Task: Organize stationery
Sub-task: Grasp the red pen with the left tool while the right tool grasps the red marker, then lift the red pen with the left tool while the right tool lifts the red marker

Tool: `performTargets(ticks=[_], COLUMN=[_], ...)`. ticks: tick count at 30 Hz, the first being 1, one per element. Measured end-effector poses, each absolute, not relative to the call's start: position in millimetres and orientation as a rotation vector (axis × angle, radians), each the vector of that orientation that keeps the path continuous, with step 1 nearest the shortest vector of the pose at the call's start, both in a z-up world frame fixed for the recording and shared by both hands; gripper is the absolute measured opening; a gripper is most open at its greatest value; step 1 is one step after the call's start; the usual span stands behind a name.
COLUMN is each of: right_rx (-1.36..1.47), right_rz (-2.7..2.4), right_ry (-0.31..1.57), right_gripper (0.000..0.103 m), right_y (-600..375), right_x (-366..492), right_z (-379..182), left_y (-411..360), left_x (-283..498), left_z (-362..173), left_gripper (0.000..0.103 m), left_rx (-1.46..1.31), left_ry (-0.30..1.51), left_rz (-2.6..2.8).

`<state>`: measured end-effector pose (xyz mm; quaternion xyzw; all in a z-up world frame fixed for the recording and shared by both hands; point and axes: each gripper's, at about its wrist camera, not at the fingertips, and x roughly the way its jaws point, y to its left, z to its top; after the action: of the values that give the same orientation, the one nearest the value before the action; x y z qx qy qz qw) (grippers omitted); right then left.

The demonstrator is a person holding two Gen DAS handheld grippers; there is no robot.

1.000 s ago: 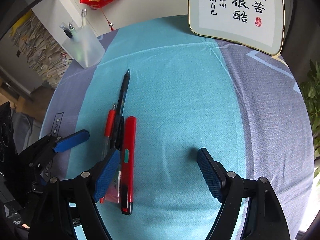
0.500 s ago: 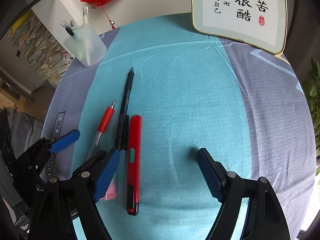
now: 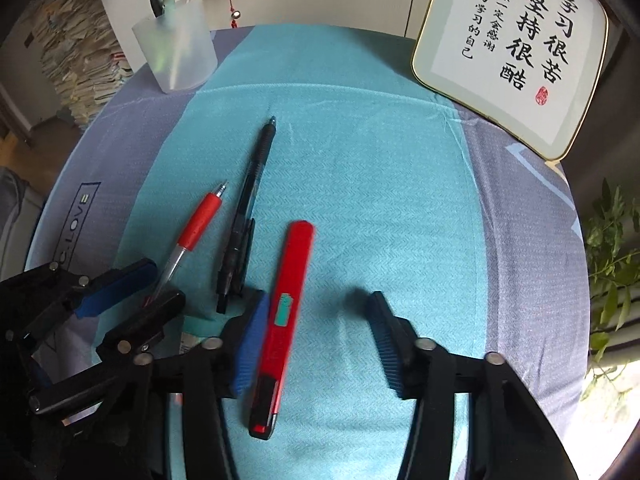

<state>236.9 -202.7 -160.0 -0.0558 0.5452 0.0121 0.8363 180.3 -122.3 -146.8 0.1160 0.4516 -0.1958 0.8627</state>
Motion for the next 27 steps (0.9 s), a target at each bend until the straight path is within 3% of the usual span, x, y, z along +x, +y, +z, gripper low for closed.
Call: performTargets(ticks=[2, 11, 27], right_rx=[-0.127, 0.010, 0.064], right_rz=[0.033, 0.045, 0.117], right_ry=[1.153, 1.089, 0.856], right_gripper=[0.015, 0.015, 0.015], right_y=[-200, -220, -198], right_x=[237, 218, 214], right_z=[-160, -147, -61], left_y=[-123, -114, -81], left_x=[180, 176, 170], left_z=[-147, -141, -83], left_gripper=[0.013, 0.007, 0.007], left_rx=[0.240, 0.183, 0.059], left_ry=[0.945, 0.926, 0.815], left_rz=[-0.415, -0.409, -0.434])
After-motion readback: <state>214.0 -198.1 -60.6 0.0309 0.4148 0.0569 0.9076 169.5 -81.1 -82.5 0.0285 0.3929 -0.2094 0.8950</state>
